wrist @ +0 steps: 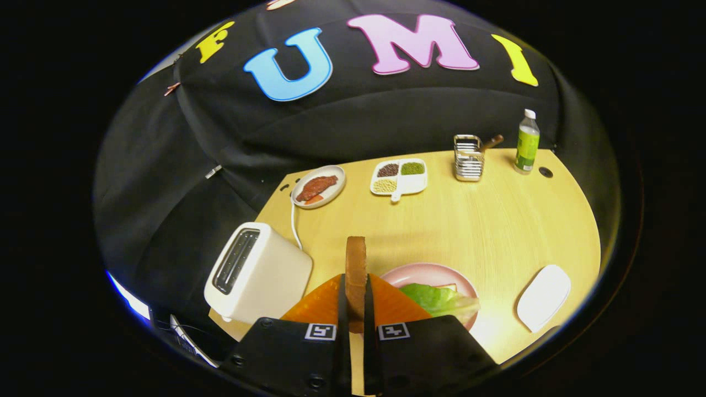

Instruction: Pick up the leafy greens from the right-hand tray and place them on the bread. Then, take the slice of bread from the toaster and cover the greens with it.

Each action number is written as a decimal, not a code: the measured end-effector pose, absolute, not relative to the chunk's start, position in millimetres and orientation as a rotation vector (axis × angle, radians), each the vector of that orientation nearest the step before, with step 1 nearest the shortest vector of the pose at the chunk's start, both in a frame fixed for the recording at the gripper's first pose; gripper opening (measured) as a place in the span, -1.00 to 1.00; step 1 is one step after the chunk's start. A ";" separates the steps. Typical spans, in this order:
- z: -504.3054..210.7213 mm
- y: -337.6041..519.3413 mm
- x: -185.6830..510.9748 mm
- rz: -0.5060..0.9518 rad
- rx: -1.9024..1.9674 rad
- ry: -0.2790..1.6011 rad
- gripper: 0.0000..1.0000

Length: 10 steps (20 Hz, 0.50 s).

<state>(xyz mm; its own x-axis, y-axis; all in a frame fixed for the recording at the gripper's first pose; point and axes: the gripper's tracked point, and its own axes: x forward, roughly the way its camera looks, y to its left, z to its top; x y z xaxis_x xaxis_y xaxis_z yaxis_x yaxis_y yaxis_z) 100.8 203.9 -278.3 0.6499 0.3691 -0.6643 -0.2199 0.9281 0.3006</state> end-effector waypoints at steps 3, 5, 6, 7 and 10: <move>-297.3 184.4 102.5 0.301 0.235 0.822 -0.74; -311.3 177.1 97.8 0.287 0.270 0.851 -0.74; -318.9 175.8 95.4 0.282 0.289 0.866 -0.74; -324.6 175.2 92.4 0.283 0.313 0.879 -0.74; -339.9 162.3 87.0 0.254 0.302 0.908 -0.74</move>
